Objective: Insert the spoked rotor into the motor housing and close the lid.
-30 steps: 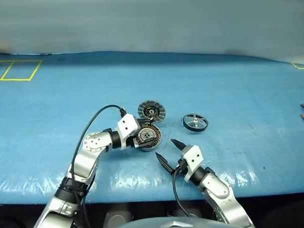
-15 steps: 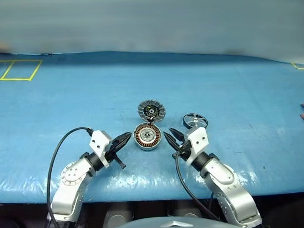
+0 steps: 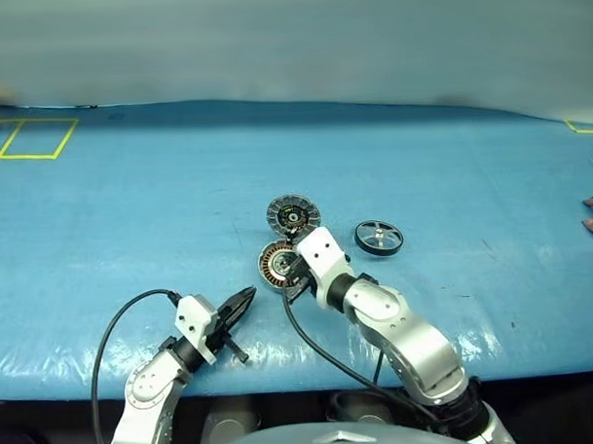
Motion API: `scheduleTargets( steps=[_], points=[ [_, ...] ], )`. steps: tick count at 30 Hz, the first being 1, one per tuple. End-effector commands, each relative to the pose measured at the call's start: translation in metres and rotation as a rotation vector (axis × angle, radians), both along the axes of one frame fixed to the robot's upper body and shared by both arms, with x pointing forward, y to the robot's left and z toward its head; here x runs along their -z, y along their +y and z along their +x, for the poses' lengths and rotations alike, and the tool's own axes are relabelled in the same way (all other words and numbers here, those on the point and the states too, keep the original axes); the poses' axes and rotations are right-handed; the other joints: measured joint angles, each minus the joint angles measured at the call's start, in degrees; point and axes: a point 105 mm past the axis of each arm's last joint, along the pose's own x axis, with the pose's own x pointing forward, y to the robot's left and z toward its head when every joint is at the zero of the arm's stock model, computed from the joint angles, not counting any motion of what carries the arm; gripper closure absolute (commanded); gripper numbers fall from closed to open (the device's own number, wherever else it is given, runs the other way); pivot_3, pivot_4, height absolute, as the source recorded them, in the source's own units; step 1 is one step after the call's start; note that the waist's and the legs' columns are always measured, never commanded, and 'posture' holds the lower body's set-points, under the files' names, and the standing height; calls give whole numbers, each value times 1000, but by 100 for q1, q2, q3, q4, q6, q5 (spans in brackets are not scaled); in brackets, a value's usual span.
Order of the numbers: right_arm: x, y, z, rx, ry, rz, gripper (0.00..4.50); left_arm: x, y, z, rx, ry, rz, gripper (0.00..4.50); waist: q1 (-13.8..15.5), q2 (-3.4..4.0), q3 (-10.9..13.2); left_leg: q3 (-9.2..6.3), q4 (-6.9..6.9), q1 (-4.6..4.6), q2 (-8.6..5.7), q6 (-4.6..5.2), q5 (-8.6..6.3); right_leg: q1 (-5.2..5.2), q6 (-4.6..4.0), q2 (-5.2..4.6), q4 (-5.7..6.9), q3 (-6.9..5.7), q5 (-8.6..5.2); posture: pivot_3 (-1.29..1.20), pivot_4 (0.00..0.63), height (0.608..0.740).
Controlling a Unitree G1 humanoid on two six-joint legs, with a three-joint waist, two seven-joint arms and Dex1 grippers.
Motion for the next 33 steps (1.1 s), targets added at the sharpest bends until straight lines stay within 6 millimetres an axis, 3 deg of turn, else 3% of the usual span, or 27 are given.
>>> scheduleTargets(
  steps=[1,5,12,21,27,33],
  points=[
    [-8,12,1,-31,-33,7,4483,-4,-2,0,9,-28,-4,4500,-7,0,0,0,0,0,0,1,-1,0,0,0,0,0,0,0,150,740],
    [1,19,6,-36,-15,-26,4483,-4,-1,1,7,-30,-5,4500,-13,0,0,2,0,0,0,2,-1,0,1,1,0,0,0,0,150,740],
    [6,6,13,18,2,-44,4483,-4,-1,0,13,-32,-4,4500,-14,1,1,4,-1,-3,0,2,-1,-6,1,0,-1,1,1,0,150,740],
    [1,-16,8,58,12,-32,4483,-3,-1,0,34,-24,-5,4500,-12,1,1,6,-3,-10,3,2,-2,-15,1,1,-1,2,0,0,150,740],
    [0,-17,5,56,10,-26,4483,-3,-2,1,44,-23,-2,4500,-13,1,1,12,-3,-16,6,2,-2,-25,1,2,-1,3,0,0,150,740],
    [-13,-9,3,21,-44,13,4483,-5,-4,3,43,-31,-2,4500,-13,1,1,15,-4,-17,8,2,-2,-28,2,2,-1,4,0,0,150,740]
  ],
)
